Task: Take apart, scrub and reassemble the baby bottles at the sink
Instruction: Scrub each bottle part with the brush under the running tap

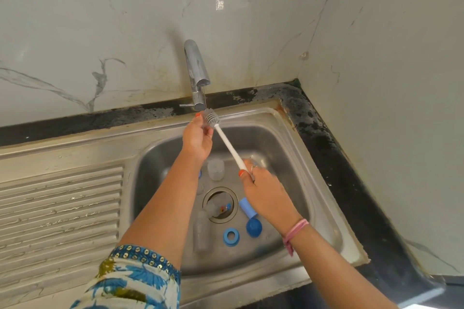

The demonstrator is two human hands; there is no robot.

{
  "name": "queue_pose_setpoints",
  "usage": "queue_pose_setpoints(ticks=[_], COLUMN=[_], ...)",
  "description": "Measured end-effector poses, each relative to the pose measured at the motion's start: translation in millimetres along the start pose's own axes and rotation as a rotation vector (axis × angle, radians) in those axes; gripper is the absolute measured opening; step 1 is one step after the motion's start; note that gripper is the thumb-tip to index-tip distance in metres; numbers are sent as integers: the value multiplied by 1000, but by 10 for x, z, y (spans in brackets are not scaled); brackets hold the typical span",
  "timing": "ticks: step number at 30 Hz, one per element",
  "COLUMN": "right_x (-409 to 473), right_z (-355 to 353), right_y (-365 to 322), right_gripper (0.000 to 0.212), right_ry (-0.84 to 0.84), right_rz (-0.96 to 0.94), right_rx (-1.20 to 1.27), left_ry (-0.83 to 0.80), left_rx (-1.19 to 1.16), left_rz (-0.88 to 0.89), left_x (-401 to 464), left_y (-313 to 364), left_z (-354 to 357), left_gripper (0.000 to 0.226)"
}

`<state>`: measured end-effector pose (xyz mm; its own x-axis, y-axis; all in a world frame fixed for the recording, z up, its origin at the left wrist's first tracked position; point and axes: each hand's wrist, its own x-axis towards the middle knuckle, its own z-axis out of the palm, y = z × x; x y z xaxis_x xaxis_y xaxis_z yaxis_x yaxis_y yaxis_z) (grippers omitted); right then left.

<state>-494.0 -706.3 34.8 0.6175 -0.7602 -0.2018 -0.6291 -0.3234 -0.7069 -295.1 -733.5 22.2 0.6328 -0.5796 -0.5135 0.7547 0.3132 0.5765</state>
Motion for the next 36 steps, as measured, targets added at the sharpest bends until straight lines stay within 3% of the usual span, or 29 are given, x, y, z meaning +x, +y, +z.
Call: queue_pose_setpoints(ticks=[2, 6, 12, 15, 18, 22, 28, 30, 32, 36], right_x=[-86, 90, -11, 92, 184, 144, 76, 72, 72, 65], right_z=[36, -132, -74, -147, -234, -266, -198, -211, -219, -186], right_y=[-16, -42, -31, -66, -99, -130, -151, -116, -68, -20], right_gripper=[31, 25, 20, 20, 24, 17, 16, 16, 18, 17], right_ry=[-32, -48, -63, -64, -104, -211, -194, -145, -86, -12], right_rz=[-11, 70, 1, 33, 108, 239, 258, 226, 160, 39], right_rx=[-8, 58, -26, -3, 158, 545, 671, 595, 434, 125], left_ry=[-7, -72, -51, -131, -171, -201, -137, -93, -128, -161], left_rx=[-48, 115, 169, 294, 390, 393, 362, 341, 369, 453], left_rz=[4, -4, 10, -1, 4, 1, 107, 112, 109, 183], left_x=[5, -27, 49, 15, 19, 5, -32, -31, -36, -37], left_y=[30, -56, 62, 2, 65, 113, -39, -39, -30, -45], left_z=[-8, -83, -172, -189, -189, -201, -124, -132, -148, -198], left_gripper=[18, 20, 22, 22, 20, 16, 7, 21, 7, 15])
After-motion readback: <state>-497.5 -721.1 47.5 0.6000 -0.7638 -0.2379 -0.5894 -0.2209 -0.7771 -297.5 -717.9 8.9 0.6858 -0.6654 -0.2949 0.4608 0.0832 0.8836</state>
